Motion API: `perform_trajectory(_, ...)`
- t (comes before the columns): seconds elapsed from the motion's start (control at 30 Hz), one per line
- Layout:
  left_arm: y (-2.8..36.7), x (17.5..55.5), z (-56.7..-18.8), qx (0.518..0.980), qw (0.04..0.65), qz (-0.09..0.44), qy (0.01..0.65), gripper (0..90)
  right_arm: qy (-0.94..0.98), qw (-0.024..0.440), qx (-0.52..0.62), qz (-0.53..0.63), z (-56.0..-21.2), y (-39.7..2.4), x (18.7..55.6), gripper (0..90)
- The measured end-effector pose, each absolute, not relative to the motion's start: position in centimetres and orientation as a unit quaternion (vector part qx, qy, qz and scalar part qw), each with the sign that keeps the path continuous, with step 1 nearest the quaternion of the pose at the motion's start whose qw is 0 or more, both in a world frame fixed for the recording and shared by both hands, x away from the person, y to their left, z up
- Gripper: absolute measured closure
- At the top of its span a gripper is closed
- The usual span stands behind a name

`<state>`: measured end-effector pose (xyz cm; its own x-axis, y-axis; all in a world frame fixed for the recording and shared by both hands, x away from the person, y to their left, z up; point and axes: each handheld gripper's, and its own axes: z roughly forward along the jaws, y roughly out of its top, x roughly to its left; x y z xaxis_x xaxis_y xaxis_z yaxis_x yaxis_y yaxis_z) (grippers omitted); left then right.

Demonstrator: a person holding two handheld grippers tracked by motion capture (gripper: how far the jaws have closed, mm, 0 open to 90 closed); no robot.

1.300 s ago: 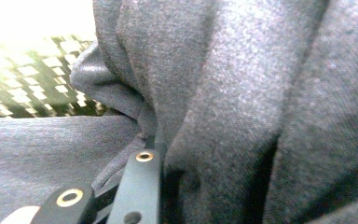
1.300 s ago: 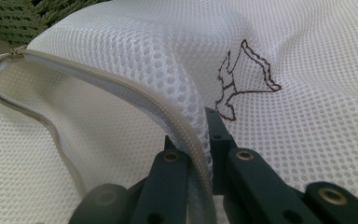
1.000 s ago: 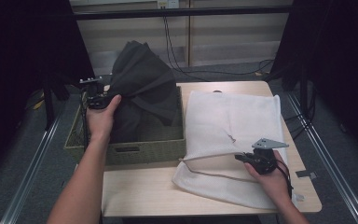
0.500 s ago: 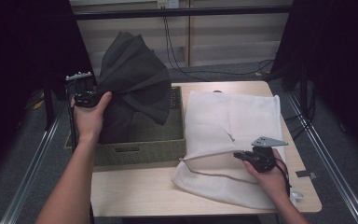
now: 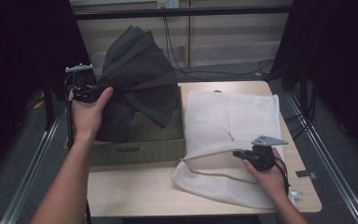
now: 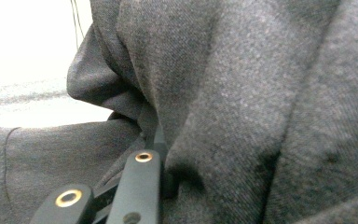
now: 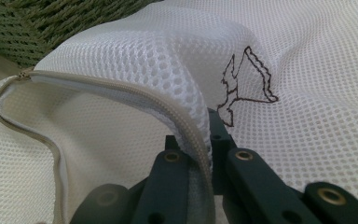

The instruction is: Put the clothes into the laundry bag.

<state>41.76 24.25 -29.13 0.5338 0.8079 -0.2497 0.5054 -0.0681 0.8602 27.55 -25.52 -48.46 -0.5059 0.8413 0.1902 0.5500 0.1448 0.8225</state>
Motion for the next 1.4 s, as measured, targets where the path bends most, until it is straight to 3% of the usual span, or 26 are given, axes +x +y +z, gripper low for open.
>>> perform_trajectory(0.23, 24.4, 40.1, -27.0, 0.713, 0.515, 0.126, 0.459, 70.4, 0.736, 0.160, 0.473, 0.456, -48.6, -25.5, 27.7, 89.2)
perform_trajectory(0.5, 24.1, 36.8, -25.8, 0.715, 0.528, 0.061, 0.455, 70.3, 0.734, 0.160, 0.474, 0.459, -48.6, -25.5, 27.8, 89.2)
perform_trajectory(0.87, 21.7, 30.2, -26.8, 0.762, 0.495, 0.024, 0.416, 70.2, 0.734, 0.162, 0.473, 0.461, -48.5, -25.2, 27.8, 89.2)
perform_trajectory(1.03, 19.1, 26.5, -28.0, 0.799, 0.472, -0.018, 0.371, 70.2, 0.732, 0.160, 0.475, 0.462, -48.5, -25.0, 27.9, 89.2)
perform_trajectory(1.17, 15.7, 24.3, -30.7, 0.826, 0.444, -0.092, 0.334, 70.0, 0.732, 0.160, 0.474, 0.463, -48.5, -24.8, 27.9, 89.2)
perform_trajectory(1.3, 13.0, 25.1, -36.6, 0.830, 0.414, -0.166, 0.336, 69.6, 0.732, 0.163, 0.473, 0.463, -48.4, -24.6, 27.9, 89.3)
perform_trajectory(1.4, 11.7, 26.5, -41.4, 0.821, 0.393, -0.155, 0.384, 69.0, 0.731, 0.165, 0.475, 0.462, -48.3, -24.6, 27.7, 89.3)
